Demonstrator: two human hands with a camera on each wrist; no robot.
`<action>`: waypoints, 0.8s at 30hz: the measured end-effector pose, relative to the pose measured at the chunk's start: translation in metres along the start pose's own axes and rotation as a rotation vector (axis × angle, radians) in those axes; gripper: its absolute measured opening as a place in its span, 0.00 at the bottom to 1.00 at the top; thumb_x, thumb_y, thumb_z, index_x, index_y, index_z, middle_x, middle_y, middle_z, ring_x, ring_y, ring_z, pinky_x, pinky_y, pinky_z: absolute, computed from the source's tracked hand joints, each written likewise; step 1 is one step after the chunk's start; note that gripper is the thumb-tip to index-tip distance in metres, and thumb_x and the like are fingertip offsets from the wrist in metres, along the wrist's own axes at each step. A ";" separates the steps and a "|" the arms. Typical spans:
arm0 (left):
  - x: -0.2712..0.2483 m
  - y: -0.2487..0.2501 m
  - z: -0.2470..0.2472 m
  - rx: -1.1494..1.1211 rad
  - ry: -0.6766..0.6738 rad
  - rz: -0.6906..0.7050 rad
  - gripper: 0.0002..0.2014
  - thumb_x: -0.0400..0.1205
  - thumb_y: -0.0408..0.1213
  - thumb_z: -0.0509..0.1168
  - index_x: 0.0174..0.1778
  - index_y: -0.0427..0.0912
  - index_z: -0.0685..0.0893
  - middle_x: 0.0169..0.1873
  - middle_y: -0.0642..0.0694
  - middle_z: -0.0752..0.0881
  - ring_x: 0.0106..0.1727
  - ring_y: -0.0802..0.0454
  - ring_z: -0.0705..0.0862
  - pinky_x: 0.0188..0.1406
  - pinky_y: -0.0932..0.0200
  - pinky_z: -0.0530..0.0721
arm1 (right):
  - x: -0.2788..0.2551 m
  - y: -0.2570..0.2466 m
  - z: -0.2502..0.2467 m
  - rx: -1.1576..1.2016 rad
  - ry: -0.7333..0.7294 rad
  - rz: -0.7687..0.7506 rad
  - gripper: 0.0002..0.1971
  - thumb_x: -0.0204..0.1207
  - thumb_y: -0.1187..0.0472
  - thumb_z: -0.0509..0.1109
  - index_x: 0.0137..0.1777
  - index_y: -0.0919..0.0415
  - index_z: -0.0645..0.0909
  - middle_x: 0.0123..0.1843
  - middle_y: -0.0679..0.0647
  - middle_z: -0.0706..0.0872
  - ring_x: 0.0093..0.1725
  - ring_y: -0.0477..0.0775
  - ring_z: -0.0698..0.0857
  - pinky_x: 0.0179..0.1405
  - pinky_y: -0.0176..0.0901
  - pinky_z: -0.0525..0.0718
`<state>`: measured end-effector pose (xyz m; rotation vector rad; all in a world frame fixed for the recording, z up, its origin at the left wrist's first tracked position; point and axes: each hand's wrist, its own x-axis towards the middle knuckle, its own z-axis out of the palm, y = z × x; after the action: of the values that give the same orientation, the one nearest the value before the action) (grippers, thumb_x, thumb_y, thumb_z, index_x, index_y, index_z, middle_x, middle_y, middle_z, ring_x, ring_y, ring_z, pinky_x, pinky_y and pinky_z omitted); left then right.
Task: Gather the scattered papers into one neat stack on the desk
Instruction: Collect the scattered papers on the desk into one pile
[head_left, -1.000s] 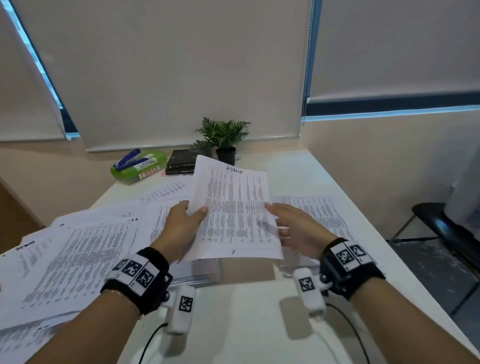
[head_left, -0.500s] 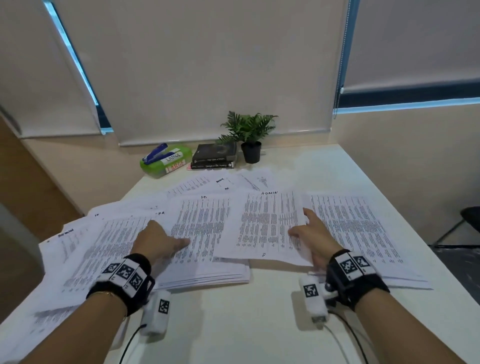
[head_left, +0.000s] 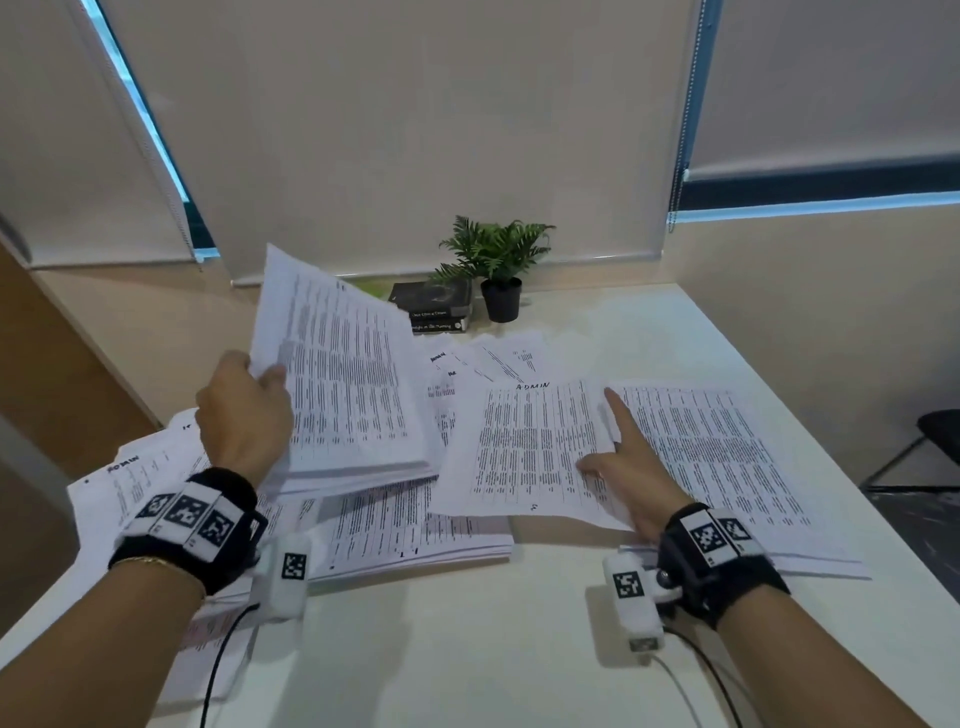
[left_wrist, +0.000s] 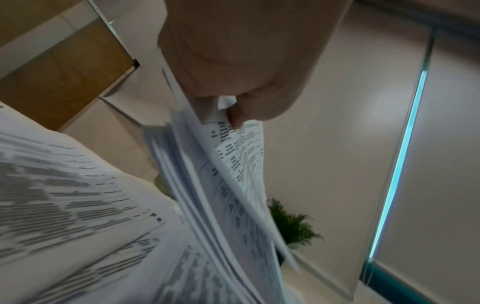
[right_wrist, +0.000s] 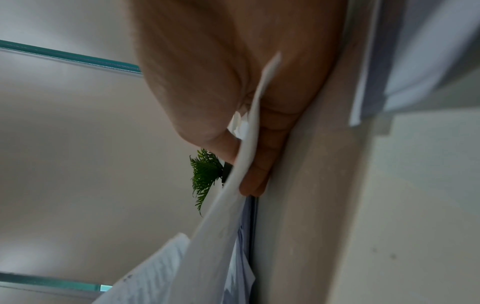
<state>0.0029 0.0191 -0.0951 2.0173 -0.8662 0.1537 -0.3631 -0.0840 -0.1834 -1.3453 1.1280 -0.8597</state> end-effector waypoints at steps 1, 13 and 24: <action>0.003 0.006 -0.002 -0.061 0.027 -0.003 0.15 0.92 0.43 0.65 0.63 0.32 0.81 0.52 0.35 0.87 0.47 0.34 0.85 0.44 0.42 0.83 | -0.003 -0.002 0.001 -0.016 -0.006 -0.007 0.45 0.81 0.76 0.70 0.89 0.37 0.61 0.92 0.46 0.58 0.90 0.56 0.59 0.82 0.55 0.67; -0.004 0.048 0.021 -0.572 0.153 -0.136 0.07 0.91 0.40 0.68 0.55 0.42 0.78 0.50 0.48 0.85 0.41 0.54 0.83 0.31 0.69 0.76 | -0.013 -0.008 0.003 -0.057 -0.053 0.051 0.25 0.80 0.76 0.68 0.72 0.53 0.86 0.75 0.47 0.83 0.72 0.54 0.81 0.67 0.48 0.80; -0.013 0.054 0.039 -0.795 0.029 -0.261 0.09 0.91 0.39 0.69 0.48 0.44 0.77 0.39 0.50 0.82 0.36 0.52 0.81 0.32 0.56 0.82 | -0.010 -0.008 0.005 -0.068 -0.073 0.042 0.22 0.83 0.73 0.65 0.73 0.58 0.85 0.78 0.51 0.82 0.67 0.50 0.80 0.62 0.44 0.78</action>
<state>-0.0486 -0.0231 -0.0854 1.3480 -0.5145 -0.2724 -0.3603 -0.0740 -0.1752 -1.3933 1.1333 -0.7413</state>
